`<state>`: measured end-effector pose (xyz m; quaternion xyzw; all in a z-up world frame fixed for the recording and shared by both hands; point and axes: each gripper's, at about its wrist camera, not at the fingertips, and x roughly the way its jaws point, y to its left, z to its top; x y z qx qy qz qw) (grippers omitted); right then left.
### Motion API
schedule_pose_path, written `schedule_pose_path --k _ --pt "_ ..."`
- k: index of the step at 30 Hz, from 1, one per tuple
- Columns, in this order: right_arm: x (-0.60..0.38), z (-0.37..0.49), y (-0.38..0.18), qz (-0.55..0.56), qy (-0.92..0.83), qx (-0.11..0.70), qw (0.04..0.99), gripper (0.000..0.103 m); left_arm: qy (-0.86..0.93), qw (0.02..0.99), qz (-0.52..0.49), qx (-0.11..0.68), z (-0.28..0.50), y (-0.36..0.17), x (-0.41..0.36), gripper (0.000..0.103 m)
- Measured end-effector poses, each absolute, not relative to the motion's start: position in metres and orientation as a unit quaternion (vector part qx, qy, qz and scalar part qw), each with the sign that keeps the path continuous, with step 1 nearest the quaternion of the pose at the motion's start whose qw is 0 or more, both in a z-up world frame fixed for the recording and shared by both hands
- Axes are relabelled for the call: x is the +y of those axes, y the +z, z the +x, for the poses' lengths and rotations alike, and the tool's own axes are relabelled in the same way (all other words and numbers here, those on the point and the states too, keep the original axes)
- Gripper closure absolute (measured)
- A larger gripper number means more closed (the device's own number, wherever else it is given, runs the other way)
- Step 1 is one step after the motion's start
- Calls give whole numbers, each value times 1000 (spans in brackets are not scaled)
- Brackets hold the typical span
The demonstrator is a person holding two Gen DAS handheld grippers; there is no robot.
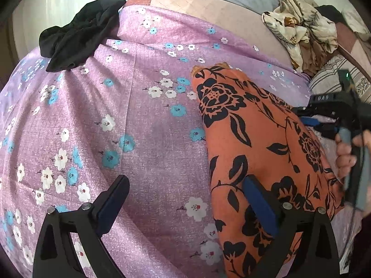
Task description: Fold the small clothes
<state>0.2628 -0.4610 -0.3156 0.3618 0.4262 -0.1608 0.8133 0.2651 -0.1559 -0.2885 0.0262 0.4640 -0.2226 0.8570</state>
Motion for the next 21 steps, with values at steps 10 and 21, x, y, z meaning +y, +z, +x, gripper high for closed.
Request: schedule_pose_path --k 10,21 --pt "-381 312 -280 321 -35 414 851 74 -211 861 30 461 260 -288 -155 4" --pt "-354 363 -321 299 -22 454 839 74 -206 863 36 459 260 -287 -156 4"
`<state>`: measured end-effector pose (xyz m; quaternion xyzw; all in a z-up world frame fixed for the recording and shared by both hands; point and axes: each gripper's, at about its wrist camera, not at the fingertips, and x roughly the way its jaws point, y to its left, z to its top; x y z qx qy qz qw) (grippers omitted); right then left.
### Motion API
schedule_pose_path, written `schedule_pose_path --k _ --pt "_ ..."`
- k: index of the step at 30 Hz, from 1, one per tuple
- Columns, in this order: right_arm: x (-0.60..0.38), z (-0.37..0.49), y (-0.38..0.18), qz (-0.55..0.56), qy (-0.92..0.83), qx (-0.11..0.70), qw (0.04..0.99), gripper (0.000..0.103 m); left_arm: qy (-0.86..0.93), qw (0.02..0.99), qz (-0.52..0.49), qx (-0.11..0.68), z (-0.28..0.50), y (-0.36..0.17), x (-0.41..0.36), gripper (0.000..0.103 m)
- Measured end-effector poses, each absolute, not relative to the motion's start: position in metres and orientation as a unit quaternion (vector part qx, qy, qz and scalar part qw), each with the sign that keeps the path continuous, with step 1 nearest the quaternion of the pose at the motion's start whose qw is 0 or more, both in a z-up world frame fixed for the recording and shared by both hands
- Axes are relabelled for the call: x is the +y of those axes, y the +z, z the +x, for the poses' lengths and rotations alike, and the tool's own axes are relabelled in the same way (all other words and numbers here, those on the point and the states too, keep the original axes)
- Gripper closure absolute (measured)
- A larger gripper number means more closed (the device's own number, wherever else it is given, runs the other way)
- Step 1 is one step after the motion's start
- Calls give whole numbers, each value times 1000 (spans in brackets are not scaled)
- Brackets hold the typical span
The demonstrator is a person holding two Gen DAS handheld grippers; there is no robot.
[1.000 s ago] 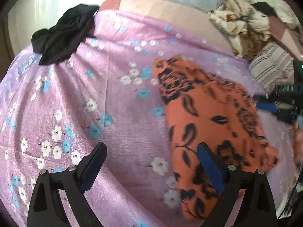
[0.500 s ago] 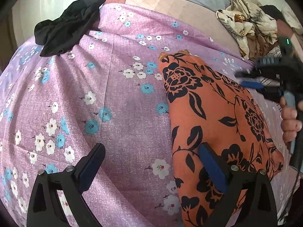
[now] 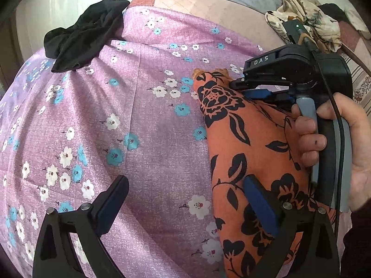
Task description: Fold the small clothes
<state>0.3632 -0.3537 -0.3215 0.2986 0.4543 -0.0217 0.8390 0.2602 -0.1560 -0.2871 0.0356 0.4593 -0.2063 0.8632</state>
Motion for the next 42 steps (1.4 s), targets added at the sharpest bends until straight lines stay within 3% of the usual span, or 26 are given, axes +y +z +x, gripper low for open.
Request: schedule_pose_path --k 9,15,22,32,42 --pt "-357 343 -309 318 -26 443 838 74 -206 866 40 455 258 -286 -156 4" --pt "-358 289 -272 326 -22 397 858 72 -203 865 37 457 258 -286 -156 4" --pt "-366 221 -262 313 -69 409 855 72 -201 866 36 456 257 -286 -155 4" --pt "-388 201 -311 336 -94 446 824 71 -200 870 43 449 253 -286 -156 4" --pt "-388 202 -312 332 -81 445 828 61 -201 874 48 440 252 -286 -156 4"
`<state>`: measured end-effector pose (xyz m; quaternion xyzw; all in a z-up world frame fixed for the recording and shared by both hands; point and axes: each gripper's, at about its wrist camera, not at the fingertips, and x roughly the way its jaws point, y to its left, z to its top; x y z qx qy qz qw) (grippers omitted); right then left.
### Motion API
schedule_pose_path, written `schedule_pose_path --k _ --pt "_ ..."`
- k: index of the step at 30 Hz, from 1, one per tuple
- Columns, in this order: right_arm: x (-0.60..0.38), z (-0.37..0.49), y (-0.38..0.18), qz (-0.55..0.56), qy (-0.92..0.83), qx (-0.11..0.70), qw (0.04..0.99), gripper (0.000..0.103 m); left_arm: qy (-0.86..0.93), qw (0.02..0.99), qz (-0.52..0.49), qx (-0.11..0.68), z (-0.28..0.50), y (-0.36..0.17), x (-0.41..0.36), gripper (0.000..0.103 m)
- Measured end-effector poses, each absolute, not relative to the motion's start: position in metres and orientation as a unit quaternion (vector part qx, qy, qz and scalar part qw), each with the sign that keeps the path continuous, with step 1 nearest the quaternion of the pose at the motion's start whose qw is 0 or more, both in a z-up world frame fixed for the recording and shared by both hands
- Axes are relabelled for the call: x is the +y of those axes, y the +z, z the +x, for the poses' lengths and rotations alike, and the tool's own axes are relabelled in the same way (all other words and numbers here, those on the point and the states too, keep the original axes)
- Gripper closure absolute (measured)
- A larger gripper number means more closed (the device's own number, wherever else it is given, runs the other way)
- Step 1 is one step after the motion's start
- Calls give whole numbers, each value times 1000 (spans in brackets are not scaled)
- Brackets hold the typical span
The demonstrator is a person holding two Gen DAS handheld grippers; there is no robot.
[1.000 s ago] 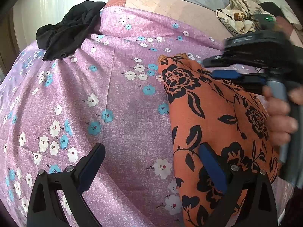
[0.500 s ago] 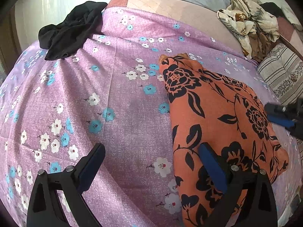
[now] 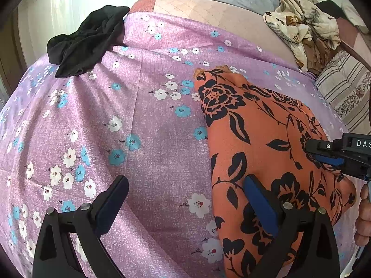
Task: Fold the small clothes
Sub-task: 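Release the orange bundle and press it flat with both grippers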
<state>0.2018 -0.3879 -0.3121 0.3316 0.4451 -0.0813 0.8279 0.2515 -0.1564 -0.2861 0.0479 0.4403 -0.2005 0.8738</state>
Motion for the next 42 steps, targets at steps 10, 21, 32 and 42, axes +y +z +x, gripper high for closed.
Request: schedule_pose_path --k 10,21,32,42 --pt "-386 204 -312 336 -61 443 829 53 -194 885 59 419 247 -288 -157 1" --pt "-394 199 -316 360 -38 435 825 53 -197 887 62 414 247 -291 -157 0" --pt "-393 198 -315 355 -35 434 828 53 -206 881 74 420 251 -294 -159 0" --pt "-392 199 -313 355 -29 434 828 48 -202 881 78 421 251 -292 -161 0"
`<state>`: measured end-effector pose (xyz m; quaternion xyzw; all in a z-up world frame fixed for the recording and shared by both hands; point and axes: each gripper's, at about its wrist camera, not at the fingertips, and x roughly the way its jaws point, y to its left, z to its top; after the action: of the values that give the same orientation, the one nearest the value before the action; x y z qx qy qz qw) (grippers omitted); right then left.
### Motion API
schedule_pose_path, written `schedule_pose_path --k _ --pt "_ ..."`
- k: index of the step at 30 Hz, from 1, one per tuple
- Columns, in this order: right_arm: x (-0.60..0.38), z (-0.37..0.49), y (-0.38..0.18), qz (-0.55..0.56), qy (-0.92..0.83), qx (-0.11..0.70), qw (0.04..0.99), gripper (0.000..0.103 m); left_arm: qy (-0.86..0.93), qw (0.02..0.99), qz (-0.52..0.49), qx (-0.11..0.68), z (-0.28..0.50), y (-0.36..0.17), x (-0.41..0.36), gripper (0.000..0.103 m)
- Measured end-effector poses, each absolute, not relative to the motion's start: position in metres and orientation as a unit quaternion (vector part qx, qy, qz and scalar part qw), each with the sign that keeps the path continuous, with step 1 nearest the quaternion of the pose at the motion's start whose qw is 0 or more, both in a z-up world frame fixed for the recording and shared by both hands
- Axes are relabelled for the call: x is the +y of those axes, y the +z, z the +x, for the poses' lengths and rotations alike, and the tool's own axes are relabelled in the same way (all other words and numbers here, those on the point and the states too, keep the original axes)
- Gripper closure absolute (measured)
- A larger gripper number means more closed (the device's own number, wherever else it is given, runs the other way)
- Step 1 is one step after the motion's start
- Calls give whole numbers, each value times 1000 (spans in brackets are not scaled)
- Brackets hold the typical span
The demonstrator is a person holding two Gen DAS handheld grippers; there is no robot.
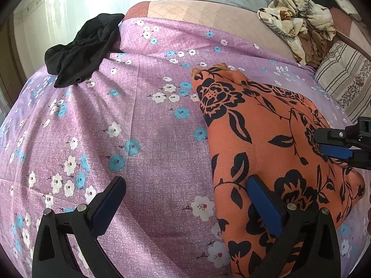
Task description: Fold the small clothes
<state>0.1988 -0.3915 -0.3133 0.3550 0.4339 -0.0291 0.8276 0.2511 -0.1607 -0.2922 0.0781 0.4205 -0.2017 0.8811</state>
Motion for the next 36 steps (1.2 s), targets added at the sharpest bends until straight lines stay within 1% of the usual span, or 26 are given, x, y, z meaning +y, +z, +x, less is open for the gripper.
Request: schedule_pose_path --k 6,16,28,36 --pt "-393 198 -312 364 -29 436 822 47 -200 881 77 421 251 -292 -161 0" --pt "-399 192 -310 400 -14 430 810 39 -195 880 70 428 251 -290 -160 0" --pt "-409 181 -289 401 -11 389 829 39 -221 869 72 437 254 -281 -164 0" --pt "-445 162 -284 419 -42 362 832 38 -296 833 16 467 262 -277 -165 0"
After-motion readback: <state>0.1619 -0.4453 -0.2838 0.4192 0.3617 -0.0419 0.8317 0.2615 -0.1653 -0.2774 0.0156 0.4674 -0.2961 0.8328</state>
